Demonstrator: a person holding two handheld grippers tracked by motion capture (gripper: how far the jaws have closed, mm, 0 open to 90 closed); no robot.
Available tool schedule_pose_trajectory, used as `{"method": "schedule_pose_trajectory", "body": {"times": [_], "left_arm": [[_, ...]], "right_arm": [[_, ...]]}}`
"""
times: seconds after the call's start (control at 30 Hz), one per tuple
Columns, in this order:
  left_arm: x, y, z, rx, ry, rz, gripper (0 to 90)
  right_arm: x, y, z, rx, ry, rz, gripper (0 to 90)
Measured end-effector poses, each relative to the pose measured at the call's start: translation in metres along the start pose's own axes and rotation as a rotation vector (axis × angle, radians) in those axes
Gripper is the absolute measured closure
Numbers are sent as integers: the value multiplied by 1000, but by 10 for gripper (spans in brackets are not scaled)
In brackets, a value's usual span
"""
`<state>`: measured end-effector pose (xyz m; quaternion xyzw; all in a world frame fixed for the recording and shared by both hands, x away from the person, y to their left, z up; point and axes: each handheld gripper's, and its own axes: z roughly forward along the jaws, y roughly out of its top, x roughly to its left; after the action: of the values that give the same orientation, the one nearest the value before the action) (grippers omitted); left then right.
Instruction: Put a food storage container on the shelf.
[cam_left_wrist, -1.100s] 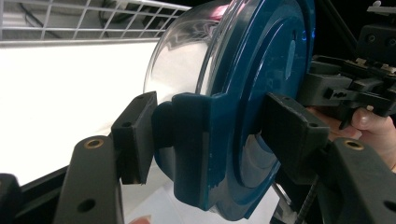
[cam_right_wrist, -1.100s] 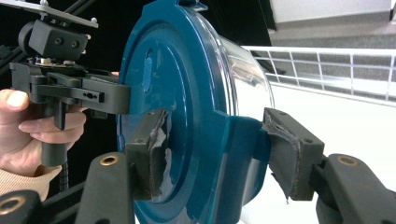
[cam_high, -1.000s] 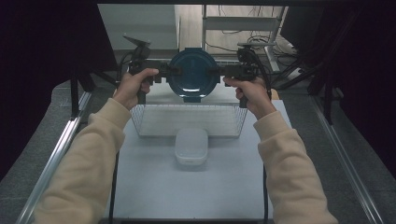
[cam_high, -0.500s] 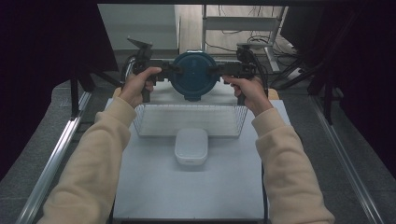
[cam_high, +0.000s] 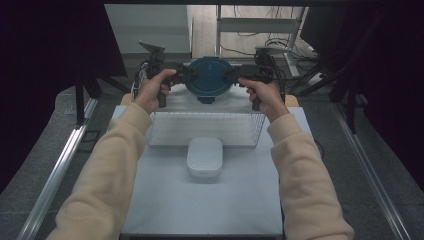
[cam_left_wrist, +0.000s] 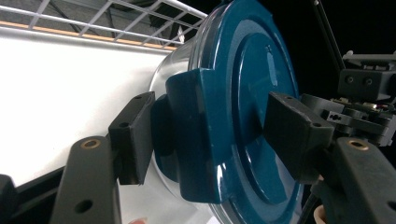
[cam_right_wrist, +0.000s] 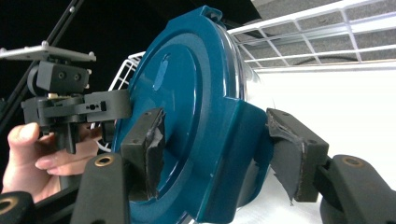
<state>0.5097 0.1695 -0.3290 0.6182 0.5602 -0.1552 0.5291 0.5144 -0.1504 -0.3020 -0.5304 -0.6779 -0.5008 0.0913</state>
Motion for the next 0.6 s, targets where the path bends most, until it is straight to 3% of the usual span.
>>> {"method": "schedule_pose_trajectory", "body": {"times": [0.3, 0.53, 0.6], "left_arm": [[1, 0, 6, -30, 32, -7, 348], [1, -3, 6, -37, 23, 20, 339], [-1, -4, 5, -56, 35, 43, 299]], "right_arm": [[-8, -2, 8, -17, -21, 88, 361], [-9, -6, 9, -40, -25, 114, 347], [-5, -8, 10, -51, -41, 105, 285]]}}
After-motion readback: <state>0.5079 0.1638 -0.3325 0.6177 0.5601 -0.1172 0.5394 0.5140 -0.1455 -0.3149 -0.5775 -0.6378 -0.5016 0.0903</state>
